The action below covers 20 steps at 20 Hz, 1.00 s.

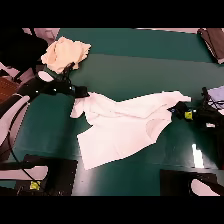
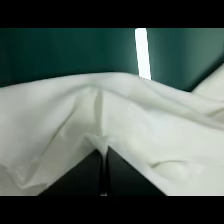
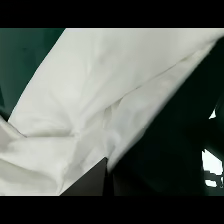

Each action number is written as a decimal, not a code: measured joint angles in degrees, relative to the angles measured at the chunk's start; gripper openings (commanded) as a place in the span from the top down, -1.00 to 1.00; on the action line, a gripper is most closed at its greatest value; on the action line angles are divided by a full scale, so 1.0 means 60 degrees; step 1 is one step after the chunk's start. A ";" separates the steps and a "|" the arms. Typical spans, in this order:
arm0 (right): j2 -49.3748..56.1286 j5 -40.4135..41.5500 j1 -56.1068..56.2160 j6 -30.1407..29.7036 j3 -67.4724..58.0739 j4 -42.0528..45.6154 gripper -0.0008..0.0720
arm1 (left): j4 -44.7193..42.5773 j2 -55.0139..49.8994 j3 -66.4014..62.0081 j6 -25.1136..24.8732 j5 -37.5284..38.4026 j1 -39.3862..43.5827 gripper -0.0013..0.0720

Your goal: Fold the shirts.

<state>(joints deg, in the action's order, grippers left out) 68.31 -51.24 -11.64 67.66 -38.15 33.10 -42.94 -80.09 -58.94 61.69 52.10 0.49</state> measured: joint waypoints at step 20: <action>-0.2011 0.0138 -0.0761 -0.0033 -0.0379 -0.0244 0.93 | -0.2193 0.2805 -0.0739 0.0696 0.1486 -0.0044 0.90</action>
<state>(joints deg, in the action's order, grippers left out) 56.25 -50.41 -16.21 67.46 -40.42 31.64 -56.10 -63.26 -63.37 65.87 61.01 0.23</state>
